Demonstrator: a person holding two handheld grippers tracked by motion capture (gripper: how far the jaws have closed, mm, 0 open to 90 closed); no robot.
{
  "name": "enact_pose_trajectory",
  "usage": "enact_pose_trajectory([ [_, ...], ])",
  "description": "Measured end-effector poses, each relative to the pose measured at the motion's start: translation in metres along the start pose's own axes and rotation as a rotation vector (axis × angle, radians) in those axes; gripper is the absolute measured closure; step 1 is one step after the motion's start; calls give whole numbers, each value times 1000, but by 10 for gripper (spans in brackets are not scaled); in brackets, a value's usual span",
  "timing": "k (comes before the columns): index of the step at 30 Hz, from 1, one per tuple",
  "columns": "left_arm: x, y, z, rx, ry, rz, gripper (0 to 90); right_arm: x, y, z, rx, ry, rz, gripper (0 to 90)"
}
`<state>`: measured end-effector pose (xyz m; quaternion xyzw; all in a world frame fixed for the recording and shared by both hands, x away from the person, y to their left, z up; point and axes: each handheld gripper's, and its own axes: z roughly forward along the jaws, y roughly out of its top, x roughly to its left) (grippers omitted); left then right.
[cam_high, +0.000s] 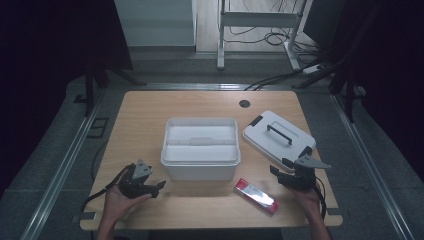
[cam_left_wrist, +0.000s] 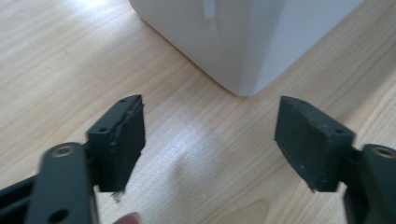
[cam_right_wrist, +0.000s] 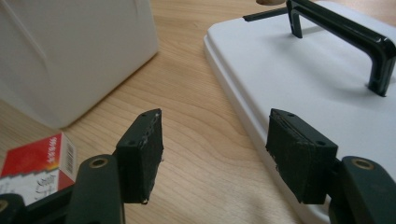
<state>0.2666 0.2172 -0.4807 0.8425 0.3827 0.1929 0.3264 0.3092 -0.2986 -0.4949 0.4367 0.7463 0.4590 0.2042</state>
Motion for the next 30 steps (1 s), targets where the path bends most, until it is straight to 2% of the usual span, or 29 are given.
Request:
enact_pose_trajectory([
  [4,0,0,-2,-12,-14,-18,295,-2,-1,-1,8,1,-7,357],
  [6,-1,-1,-2,-10,-6,-16,290,-3,-1,-2,13,5,-11,357],
  [9,-3,-1,1,2,-4,-8,286,0,-2,-1,22,10,-29,361],
  [11,-3,-1,1,-1,1,-9,289,3,0,0,34,5,-61,363],
  [16,1,-1,-7,-16,36,-17,285,6,1,3,46,6,-77,368],
  [17,5,-1,-13,-32,55,-19,287,6,0,4,60,12,-87,372],
  [19,7,-1,-17,-44,58,-20,310,7,0,5,64,18,-102,377],
  [20,9,0,-20,-60,57,-22,335,7,0,6,64,21,-107,378],
  [21,14,4,-27,-103,54,-21,352,7,0,6,65,19,-111,379],
  [22,14,4,-27,-103,54,-21,356,7,0,6,65,19,-111,379],
  [23,19,12,-37,-124,64,1,356,5,1,7,68,14,-117,381],
  [24,19,12,-37,-124,64,1,352,5,1,7,68,14,-117,381],
  [25,23,21,-45,-139,85,24,352,4,1,7,70,13,-114,382],
  [26,25,24,-47,-145,88,32,351,3,1,7,70,12,-114,384],
  [29,30,36,-52,-147,79,58,344,2,1,6,72,6,-115,385],
  [30,34,46,-55,-145,62,83,342,2,1,6,72,5,-116,385],
])
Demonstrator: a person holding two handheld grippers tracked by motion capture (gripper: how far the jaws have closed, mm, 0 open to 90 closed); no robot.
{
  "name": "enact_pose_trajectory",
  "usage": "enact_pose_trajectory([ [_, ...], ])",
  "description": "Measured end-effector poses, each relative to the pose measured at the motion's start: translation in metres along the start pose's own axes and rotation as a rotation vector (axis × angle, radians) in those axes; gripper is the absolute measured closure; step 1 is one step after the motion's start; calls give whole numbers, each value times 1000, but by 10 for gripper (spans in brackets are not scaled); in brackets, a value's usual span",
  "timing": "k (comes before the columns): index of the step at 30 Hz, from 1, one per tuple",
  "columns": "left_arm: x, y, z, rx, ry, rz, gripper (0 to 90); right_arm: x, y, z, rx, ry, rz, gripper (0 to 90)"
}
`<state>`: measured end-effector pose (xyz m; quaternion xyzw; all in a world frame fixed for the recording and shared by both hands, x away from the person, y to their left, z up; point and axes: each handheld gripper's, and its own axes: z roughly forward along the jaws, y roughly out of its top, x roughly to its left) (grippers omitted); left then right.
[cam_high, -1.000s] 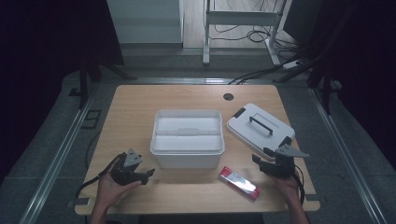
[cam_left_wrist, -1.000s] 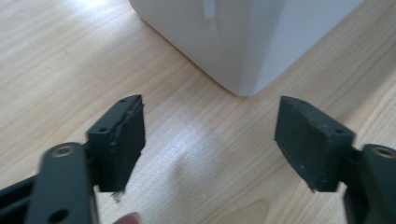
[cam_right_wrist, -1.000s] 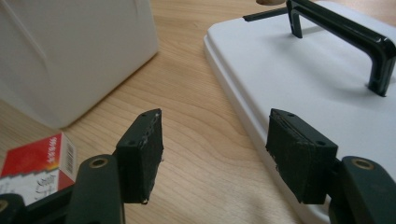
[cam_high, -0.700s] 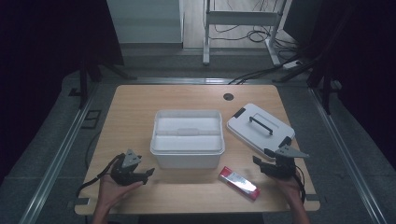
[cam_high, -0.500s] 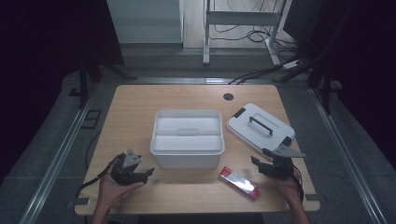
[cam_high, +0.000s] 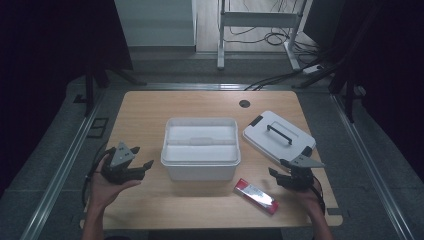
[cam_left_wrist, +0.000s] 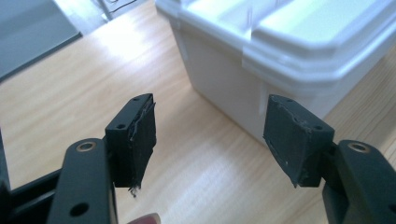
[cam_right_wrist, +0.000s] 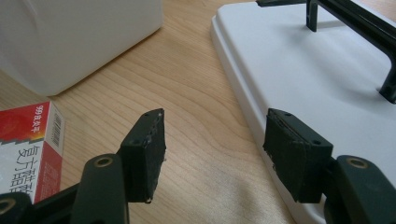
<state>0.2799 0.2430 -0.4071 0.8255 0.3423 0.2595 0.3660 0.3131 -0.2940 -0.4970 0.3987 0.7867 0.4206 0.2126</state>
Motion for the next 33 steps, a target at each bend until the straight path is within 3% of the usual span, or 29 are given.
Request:
enact_pose_trajectory([
  [7,13,31,-1,-12,-60,66,376,-7,-3,-3,1,-13,20,390],
  [11,17,51,2,-30,-70,100,389,-8,-6,-4,0,-17,28,394],
  [19,31,76,6,-66,-171,112,391,-8,-7,-3,5,-20,27,395],
  [24,35,94,5,-41,-184,151,376,-7,-5,1,16,-19,13,397],
  [32,25,126,10,13,-230,267,340,-6,-5,2,14,-16,4,400],
  [33,25,126,10,13,-230,267,339,-6,-5,2,14,-16,4,400],
])
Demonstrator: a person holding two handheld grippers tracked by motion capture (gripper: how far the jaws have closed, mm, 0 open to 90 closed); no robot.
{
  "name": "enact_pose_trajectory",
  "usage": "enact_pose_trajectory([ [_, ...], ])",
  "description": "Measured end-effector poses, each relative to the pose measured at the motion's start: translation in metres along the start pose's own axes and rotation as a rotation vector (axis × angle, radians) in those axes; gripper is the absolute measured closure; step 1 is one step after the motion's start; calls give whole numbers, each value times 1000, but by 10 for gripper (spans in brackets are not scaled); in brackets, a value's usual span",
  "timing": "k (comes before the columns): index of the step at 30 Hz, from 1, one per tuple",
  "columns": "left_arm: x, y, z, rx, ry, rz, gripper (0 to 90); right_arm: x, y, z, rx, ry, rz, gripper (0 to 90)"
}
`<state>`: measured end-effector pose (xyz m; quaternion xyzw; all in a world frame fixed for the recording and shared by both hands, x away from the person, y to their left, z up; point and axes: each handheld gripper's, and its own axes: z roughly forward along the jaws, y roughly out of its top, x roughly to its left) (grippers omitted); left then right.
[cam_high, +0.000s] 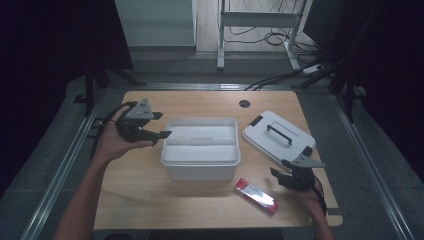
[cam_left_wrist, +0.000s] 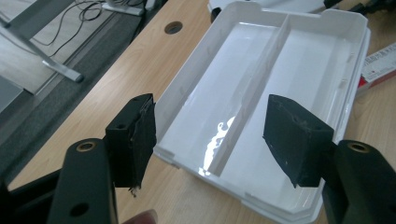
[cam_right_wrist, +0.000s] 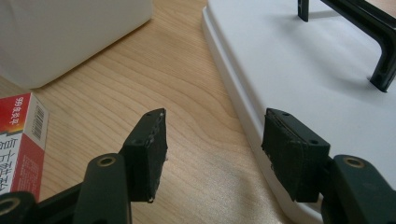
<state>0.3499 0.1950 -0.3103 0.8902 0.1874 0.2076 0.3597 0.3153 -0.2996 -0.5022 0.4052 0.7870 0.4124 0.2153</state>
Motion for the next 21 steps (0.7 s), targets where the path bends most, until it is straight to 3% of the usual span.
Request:
enact_pose_trajectory([
  [4,1,10,6,22,-17,40,338,1,0,0,4,2,-1,401],
  [13,8,22,17,48,-48,64,339,4,0,0,2,3,-7,407],
  [21,8,38,27,84,-75,113,340,8,15,2,-23,13,-11,407],
])
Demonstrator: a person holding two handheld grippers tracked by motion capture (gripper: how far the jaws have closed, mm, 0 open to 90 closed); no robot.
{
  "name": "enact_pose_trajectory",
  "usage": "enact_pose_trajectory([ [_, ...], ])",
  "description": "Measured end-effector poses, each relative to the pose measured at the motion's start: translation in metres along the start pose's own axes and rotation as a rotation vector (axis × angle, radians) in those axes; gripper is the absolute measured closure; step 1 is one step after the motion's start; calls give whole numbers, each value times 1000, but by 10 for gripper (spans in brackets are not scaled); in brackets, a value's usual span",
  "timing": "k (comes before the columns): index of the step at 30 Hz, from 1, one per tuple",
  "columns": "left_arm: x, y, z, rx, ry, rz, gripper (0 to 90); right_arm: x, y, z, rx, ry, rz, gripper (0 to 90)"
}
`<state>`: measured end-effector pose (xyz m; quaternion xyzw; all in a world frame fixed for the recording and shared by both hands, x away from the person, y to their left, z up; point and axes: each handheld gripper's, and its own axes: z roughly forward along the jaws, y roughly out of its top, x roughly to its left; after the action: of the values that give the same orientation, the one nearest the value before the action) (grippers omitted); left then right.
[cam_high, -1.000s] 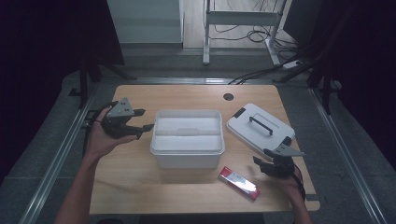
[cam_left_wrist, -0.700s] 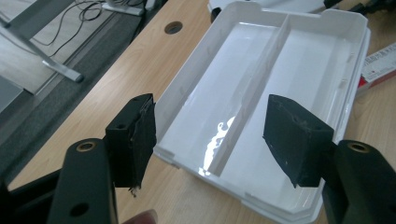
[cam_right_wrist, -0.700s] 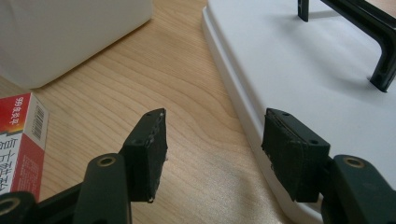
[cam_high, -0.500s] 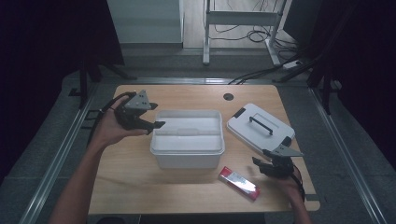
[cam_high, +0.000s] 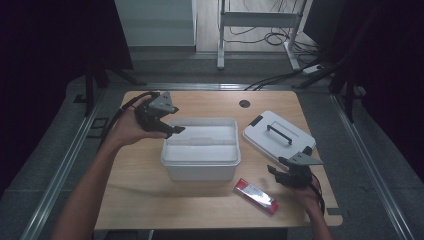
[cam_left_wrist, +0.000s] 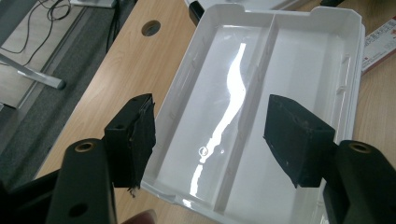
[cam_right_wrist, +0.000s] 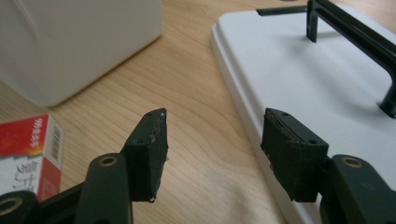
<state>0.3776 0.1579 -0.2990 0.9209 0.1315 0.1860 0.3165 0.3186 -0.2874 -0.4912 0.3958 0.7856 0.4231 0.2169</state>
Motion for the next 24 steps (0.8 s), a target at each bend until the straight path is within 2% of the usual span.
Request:
enact_pose_trajectory([
  [4,-2,2,1,-2,-4,5,341,1,-1,-1,1,4,-2,406],
  [12,-1,5,10,34,-27,22,357,0,-3,-1,5,5,2,404],
  [24,0,21,31,82,-72,67,375,-4,-6,-2,15,-10,4,403],
])
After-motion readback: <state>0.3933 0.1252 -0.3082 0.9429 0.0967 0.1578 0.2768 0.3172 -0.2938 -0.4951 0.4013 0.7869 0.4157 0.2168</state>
